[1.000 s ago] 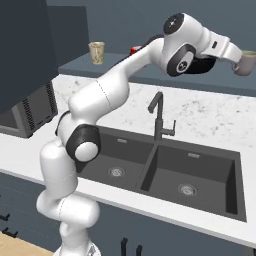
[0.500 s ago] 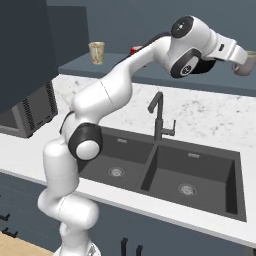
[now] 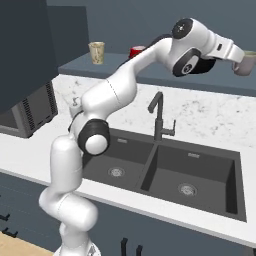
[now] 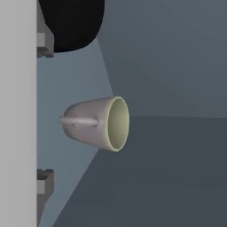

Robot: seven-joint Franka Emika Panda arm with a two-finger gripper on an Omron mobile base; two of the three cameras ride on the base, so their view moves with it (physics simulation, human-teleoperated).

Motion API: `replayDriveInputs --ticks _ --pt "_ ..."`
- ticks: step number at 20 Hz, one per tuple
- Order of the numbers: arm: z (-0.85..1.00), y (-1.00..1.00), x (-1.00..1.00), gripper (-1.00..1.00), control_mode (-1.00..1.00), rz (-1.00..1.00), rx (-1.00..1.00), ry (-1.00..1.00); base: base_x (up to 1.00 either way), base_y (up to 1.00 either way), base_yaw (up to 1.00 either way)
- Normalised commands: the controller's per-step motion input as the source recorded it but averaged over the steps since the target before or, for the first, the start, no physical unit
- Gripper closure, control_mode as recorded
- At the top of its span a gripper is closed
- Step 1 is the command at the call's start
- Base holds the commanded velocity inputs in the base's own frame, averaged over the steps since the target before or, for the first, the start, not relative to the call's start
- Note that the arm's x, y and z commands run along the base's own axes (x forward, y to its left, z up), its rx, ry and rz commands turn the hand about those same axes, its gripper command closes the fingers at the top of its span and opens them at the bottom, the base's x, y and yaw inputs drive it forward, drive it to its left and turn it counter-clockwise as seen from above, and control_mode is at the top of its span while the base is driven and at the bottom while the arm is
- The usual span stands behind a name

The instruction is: Gather all objects into one cabinet and sort the glasses and bowls to opposite sides.

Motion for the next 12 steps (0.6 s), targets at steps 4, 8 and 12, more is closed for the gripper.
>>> replayDriveInputs --ticks 4,8,12 --pt "0.0 -0.45 0.13 -1.0 -1.0 0.0 0.0 0.0 0.0 0.0 0.0" --pt "0.0 -0.37 0.24 -1.0 -1.0 0.0 0.01 0.0 0.0 0.0 0.0" --pt "0.0 -0.19 0.2 -1.0 -1.0 0.0 0.0 0.0 0.0 0.0 0.0"
